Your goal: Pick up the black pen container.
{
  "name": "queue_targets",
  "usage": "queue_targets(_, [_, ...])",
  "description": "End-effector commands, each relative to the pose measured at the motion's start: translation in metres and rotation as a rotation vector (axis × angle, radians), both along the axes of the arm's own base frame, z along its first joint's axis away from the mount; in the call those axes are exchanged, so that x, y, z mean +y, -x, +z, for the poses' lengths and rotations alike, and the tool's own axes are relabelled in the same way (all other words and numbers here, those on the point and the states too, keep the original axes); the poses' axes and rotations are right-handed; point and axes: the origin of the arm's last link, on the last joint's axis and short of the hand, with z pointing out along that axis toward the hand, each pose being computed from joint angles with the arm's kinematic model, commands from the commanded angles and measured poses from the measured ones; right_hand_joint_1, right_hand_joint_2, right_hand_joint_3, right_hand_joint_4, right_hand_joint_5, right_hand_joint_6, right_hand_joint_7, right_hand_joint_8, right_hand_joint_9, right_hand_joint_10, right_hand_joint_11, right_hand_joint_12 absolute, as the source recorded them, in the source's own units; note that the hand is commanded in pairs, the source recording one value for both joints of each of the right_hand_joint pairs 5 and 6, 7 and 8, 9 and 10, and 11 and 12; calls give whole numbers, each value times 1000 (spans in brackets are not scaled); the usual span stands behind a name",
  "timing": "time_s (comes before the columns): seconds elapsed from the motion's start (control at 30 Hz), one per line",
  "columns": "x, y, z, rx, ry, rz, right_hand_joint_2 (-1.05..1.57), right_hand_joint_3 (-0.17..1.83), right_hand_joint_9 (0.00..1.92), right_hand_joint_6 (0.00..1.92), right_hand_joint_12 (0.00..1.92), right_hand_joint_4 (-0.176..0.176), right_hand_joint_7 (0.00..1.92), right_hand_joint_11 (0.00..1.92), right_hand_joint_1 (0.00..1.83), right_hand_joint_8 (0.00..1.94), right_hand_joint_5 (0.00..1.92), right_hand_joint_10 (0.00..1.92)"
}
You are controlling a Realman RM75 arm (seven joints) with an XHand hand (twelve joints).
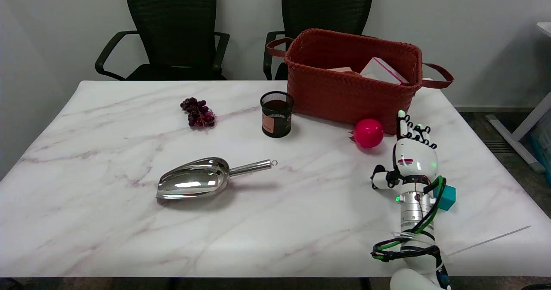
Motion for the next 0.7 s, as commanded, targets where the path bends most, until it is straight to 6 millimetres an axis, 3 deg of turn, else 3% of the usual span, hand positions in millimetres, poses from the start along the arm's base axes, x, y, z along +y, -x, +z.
queue_targets(0.03, [-4, 0, 9, -6, -10, -11, 355, 1294, 322, 44, 171, 0, 318, 171, 1322, 318, 44, 322])
queue_targets(0.37, [-9, -13, -5, -44, -50, 44, 355, 1302, 321, 44, 168, 0, 314, 168, 1321, 314, 44, 321])
queue_targets(0.7, [-16, -50, -74, -376, -250, 270, 376, 1315, 322, 55, 187, 0, 333, 187, 1298, 333, 55, 322])
